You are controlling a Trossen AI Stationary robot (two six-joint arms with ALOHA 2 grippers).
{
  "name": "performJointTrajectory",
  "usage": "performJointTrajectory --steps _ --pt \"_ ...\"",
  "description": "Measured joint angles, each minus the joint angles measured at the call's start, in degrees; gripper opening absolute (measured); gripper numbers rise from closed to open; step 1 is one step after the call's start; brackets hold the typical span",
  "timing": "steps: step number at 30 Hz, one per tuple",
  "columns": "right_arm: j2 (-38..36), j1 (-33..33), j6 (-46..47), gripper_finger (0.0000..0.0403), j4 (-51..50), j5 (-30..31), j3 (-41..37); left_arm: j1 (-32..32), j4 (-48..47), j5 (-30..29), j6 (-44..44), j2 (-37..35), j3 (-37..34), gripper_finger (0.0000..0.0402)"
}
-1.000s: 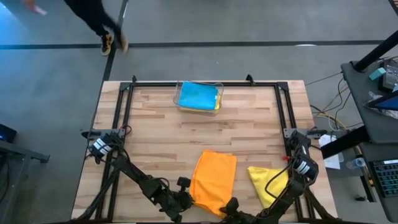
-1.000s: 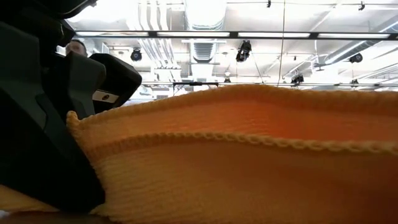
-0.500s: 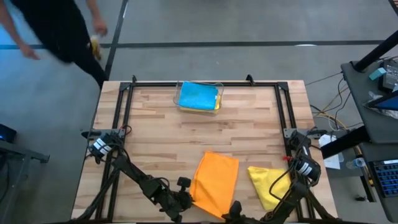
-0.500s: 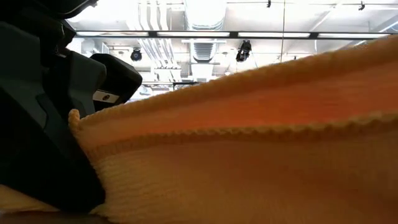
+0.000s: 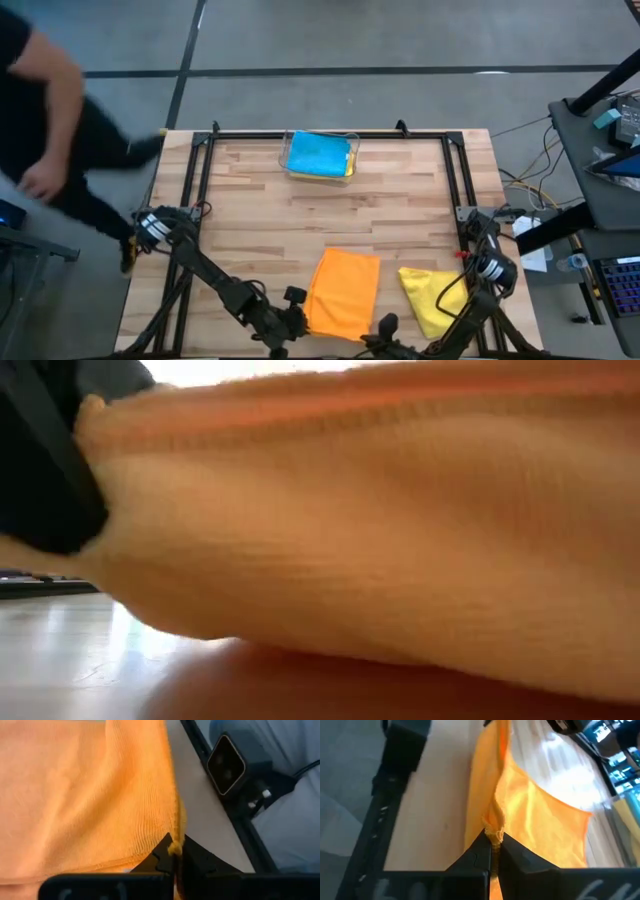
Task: Fold microfiber towels
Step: Fold the orange microfiber cloth
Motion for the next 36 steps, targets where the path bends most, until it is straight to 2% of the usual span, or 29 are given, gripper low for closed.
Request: performJointTrajectory --steps 5,12,23,27,32,36 --pt "-0.6 0.0 4.1 0.0008 -3.6 1.6 0.0 0.7 -1.8 1.4 -0.1 -3.3 0.0 0.0000" --pt "-2.4 0.0 4.8 0.0008 -4.5 4.3 0.0 1.9 -3.9 10.0 -3.0 -4.6 1.2 0.0000" --pt "-4.3 -1.0 5.7 0.0008 -8.0 5.6 -0.1 3.9 -11.6 9.8 -0.9 -4.9 4.0 0.0000" --pt "-4.3 -1.4 11.1 0.0008 -14.2 5.6 -0.1 5.8 -14.3 9.2 0.6 -5.2 4.4 0.0000" --pt "-4.3 -1.8 24.7 0.0008 -27.0 5.8 -0.3 9.5 -16.2 8.2 2.8 -5.2 4.2 0.0000" --pt "-4.3 -2.0 29.6 0.0008 -30.9 5.8 -1.0 11.8 -16.2 8.2 6.3 -5.3 4.2 0.0000"
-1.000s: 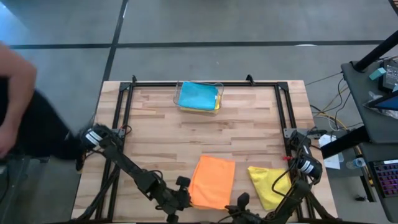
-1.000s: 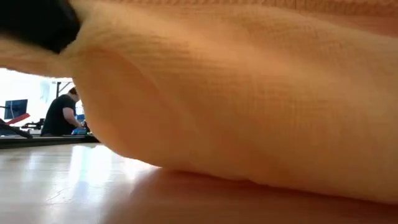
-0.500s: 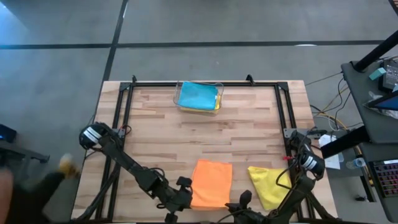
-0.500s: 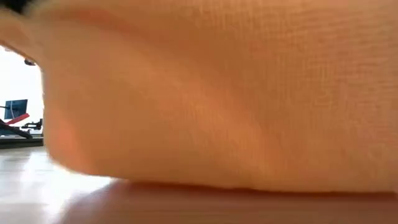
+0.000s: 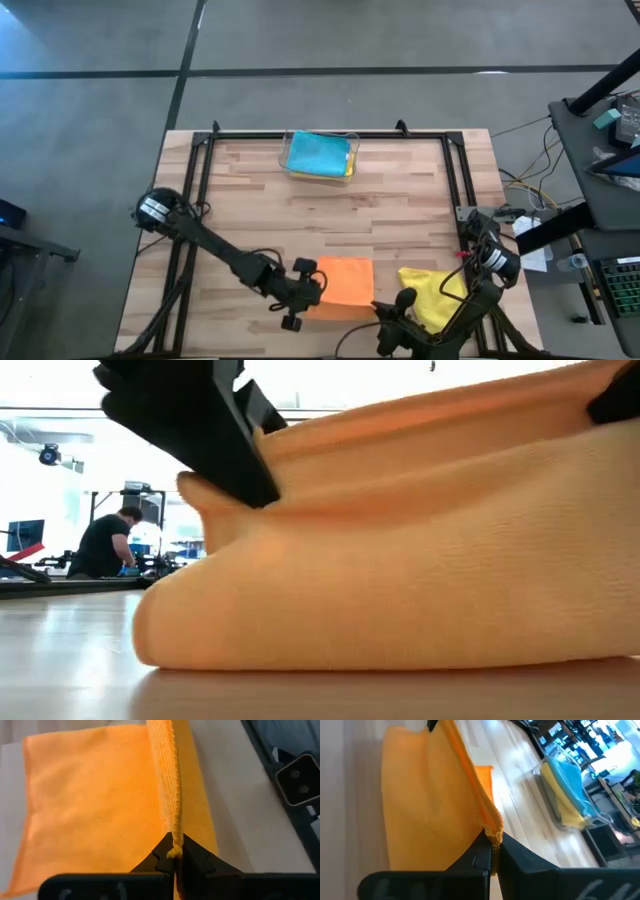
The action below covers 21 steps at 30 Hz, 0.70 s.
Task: Fold microfiber towels
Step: Fold the orange microfiber cloth
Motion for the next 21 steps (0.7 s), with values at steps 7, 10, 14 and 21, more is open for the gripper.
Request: performJointTrajectory --steps 7,10,14,21 --pt "0.0 -2.9 0.9 0.0008 -0.2 -0.8 -2.2 3.7 -2.5 0.2 2.8 -0.7 -0.2 0.0000" --pt "0.0 -4.6 2.8 0.0008 -0.9 -0.8 -3.6 4.6 -2.6 0.3 4.3 -0.9 -0.1 0.0000" --pt "-0.3 -5.9 6.3 0.0008 -3.4 -0.2 -5.4 5.7 -4.1 0.2 4.9 -1.2 -0.3 0.0000" --pt "-6.2 -6.0 11.4 0.0008 -1.3 0.7 -13.4 8.5 -4.7 -0.2 7.5 -1.5 -0.5 0.0000"
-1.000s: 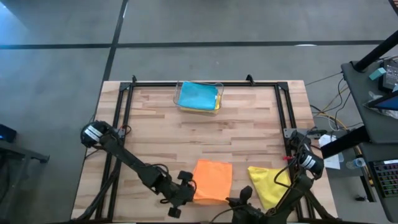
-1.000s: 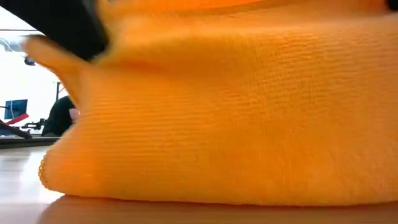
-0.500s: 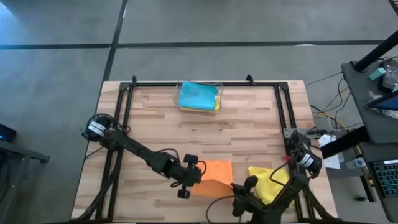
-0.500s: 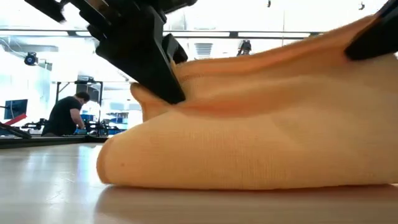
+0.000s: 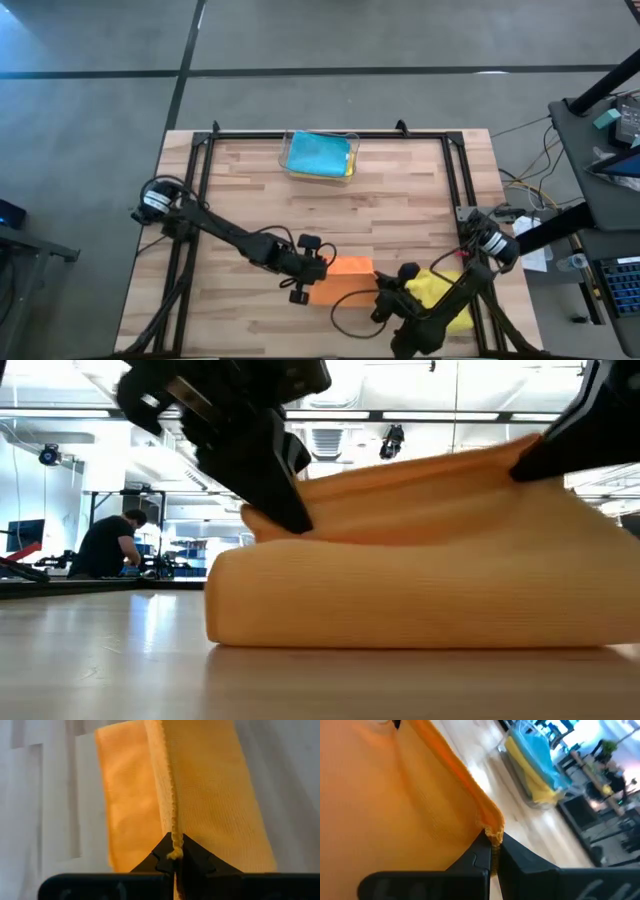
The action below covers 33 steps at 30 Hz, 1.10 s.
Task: Fold microfiber towels
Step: Fold the orange microfiber cloth
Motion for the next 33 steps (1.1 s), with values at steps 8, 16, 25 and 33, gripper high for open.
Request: performJointTrajectory --steps 8,16,25,33 --pt "-10.8 -2.2 -12.6 0.0008 28.5 -1.7 -17.3 3.0 -1.0 1.4 0.3 0.0 -0.4 0.0000" --pt "-17.5 -6.8 -20.9 0.0008 48.8 -6.3 -30.3 5.0 -0.8 1.9 0.5 0.1 -1.9 0.0000" --pt "-16.5 -8.8 -20.7 0.0008 52.5 -10.7 -33.6 7.2 -0.6 1.9 3.1 1.5 -1.9 0.0001" --pt "-16.5 -9.2 -21.1 0.0008 52.2 -13.1 -33.7 7.3 -2.6 1.8 4.3 1.3 -1.9 0.0080"
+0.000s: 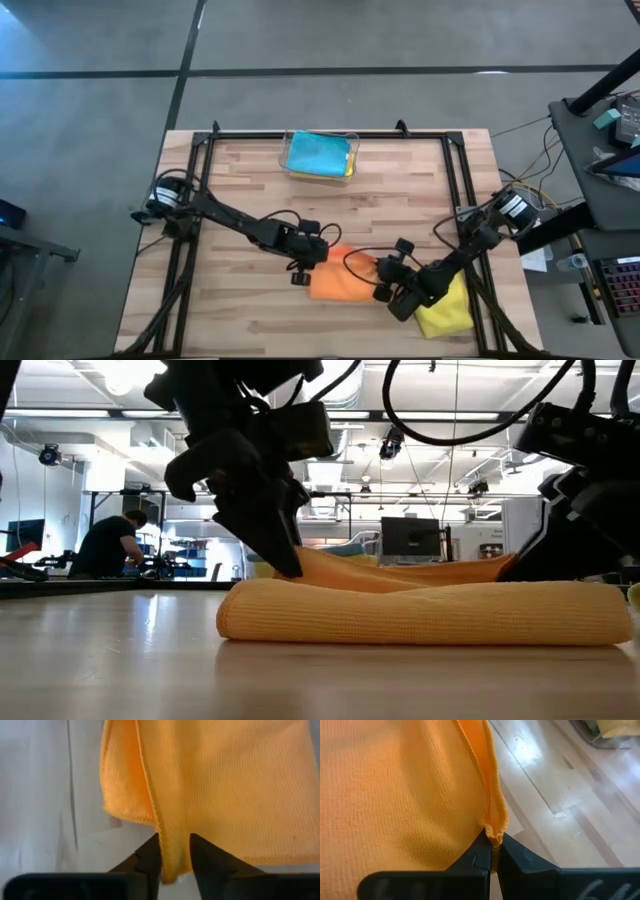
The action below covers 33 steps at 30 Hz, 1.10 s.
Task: Fold microfiber towels
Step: Fold the orange microfiber cloth
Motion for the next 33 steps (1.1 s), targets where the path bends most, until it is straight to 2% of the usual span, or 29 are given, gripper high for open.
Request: performJointTrajectory --steps 7,12,16,20,28,33 --pt "0.0 -0.5 -0.3 0.0008 0.3 -0.2 0.0 0.0 -1.0 -0.6 -0.1 -2.0 0.4 0.0144" --pt "0.0 -0.8 -0.2 0.0010 0.5 0.2 0.0 0.0 -2.3 -3.5 -0.2 -3.7 0.4 0.0157" --pt "0.0 -0.8 -1.8 0.0026 0.8 0.2 0.0 0.0 -3.1 -5.6 -1.1 -5.3 0.4 0.0158" --pt "-0.2 -0.8 -2.8 0.0067 0.9 -0.1 0.0 -0.4 -2.9 -6.1 -1.6 -6.4 0.3 0.0158" --pt "-4.2 -0.7 -5.9 0.0186 0.7 -0.2 0.0 -4.2 -3.7 -6.1 -0.6 -6.4 0.2 0.0158" --pt "-9.4 0.5 -8.8 0.0226 0.6 1.7 0.0 -8.3 -3.5 -6.1 1.6 -6.4 0.2 0.0158"
